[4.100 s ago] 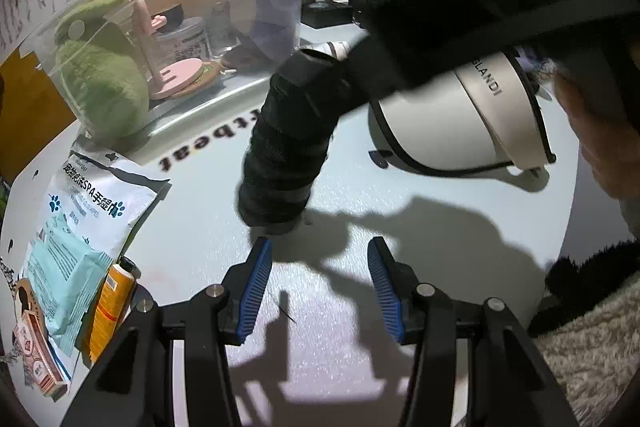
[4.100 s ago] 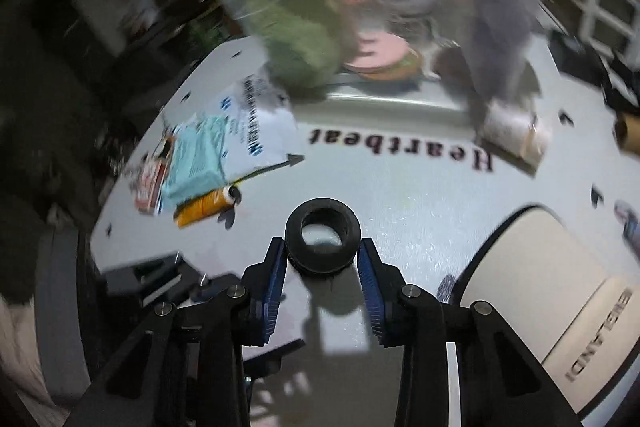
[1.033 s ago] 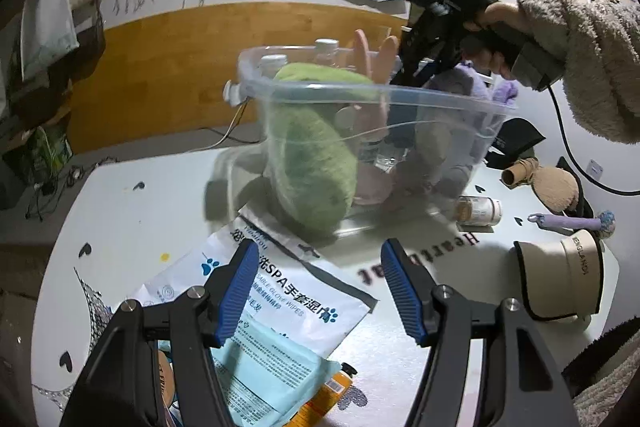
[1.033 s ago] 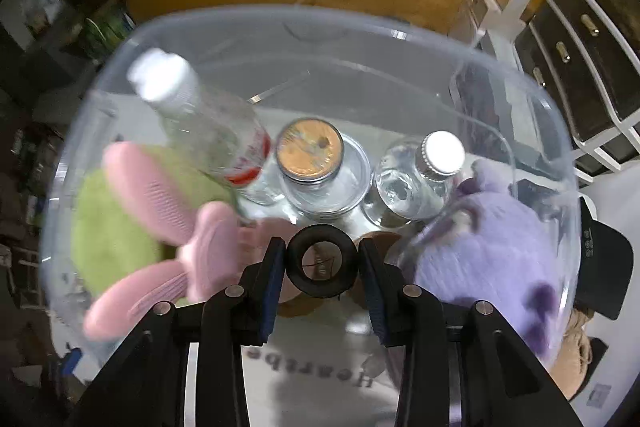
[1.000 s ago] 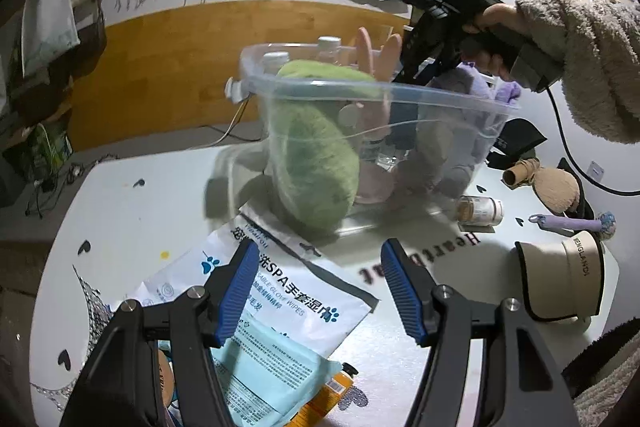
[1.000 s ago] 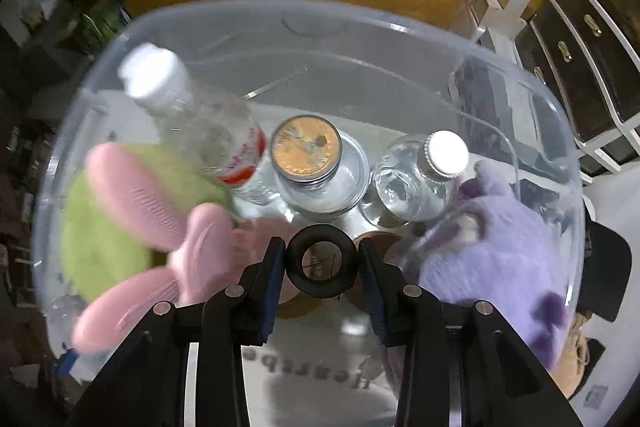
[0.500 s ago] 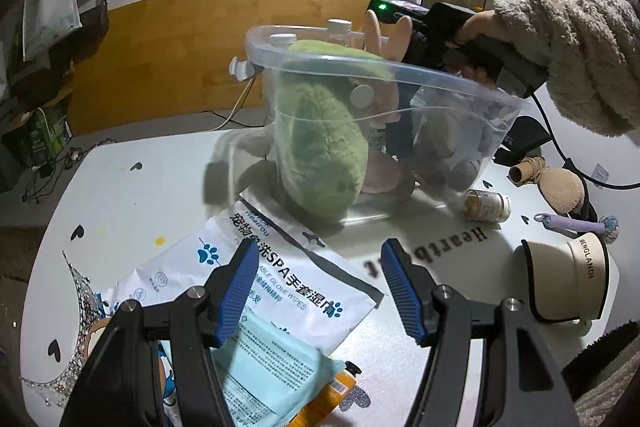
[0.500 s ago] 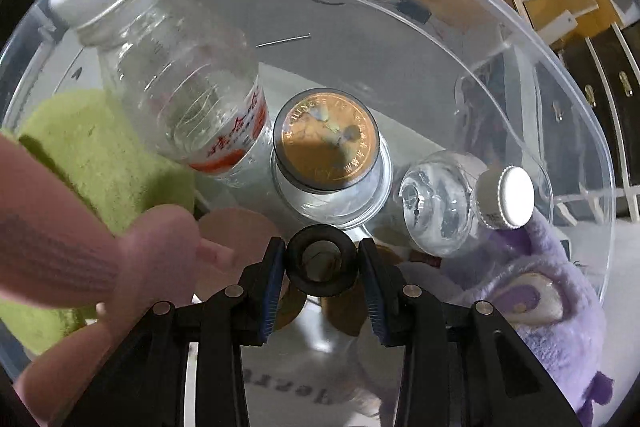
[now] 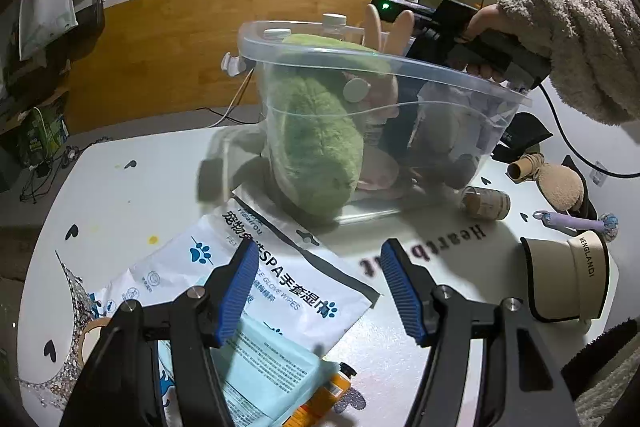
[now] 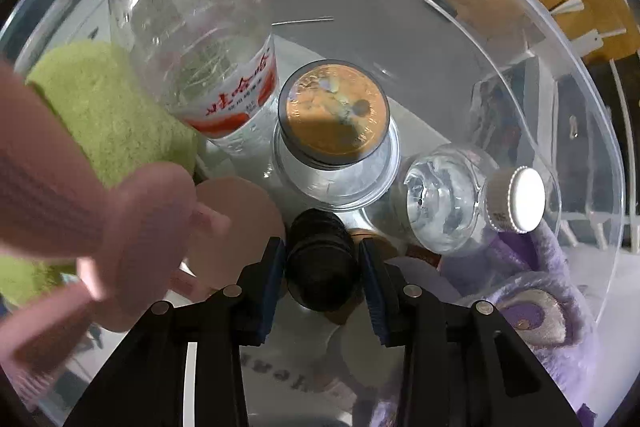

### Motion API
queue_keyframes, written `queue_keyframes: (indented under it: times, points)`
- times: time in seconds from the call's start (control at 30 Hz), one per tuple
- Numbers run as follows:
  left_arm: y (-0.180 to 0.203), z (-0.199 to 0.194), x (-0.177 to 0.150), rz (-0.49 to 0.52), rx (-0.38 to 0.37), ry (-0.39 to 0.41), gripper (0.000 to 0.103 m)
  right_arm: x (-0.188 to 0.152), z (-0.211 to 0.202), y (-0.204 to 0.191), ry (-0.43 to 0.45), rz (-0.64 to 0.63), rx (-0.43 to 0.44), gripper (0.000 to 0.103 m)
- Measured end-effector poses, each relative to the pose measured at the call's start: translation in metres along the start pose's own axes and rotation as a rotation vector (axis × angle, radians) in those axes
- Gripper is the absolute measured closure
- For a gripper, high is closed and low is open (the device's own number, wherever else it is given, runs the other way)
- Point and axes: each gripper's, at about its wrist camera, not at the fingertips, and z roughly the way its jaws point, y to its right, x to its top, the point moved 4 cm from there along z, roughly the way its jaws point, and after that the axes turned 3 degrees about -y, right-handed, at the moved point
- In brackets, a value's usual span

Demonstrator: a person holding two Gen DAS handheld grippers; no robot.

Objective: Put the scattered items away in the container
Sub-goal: 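Lower the black cylinder into the box and open the right tool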

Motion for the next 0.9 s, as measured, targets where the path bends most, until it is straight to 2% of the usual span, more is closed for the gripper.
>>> queue_keyframes:
  times: [0.23, 0.33, 0.37, 0.4, 0.43, 0.47, 0.73, 0.9]
  points:
    - [0.000, -0.001, -0.001, -0.002, 0.006, -0.001, 0.040, -0.001, 0.000, -0.009, -0.033, -0.040, -0.043, 0.065]
    - [-0.001, -0.001, -0.001, -0.004, 0.009, -0.001, 0.040, -0.001, -0.008, -0.013, -0.011, -0.030, -0.041, 0.063]
    - [-0.001, -0.001, -0.001, -0.005, 0.010, -0.002, 0.040, -0.001, -0.014, -0.013, 0.006, -0.026, -0.047, 0.045]
    - [-0.001, -0.001, -0.001, -0.005, 0.010, -0.002, 0.040, 0.000, -0.019, -0.013, 0.023, -0.022, -0.052, 0.033]
    - [0.000, -0.001, -0.001, -0.004, 0.010, -0.002, 0.040, 0.001, -0.024, -0.013, 0.040, -0.020, -0.058, 0.014]
    - [0.000, -0.001, -0.001, -0.004, 0.010, -0.002, 0.040, 0.002, -0.029, -0.012, 0.055, -0.023, -0.064, 0.011]
    - [0.006, -0.004, 0.002, 0.016, 0.002, 0.011, 0.040, 0.003, -0.066, -0.003, 0.158, -0.012, -0.124, 0.011]
    - [0.010, -0.008, 0.006, 0.027, -0.001, 0.024, 0.040, 0.008, -0.102, 0.017, 0.265, 0.044, -0.167, 0.011]
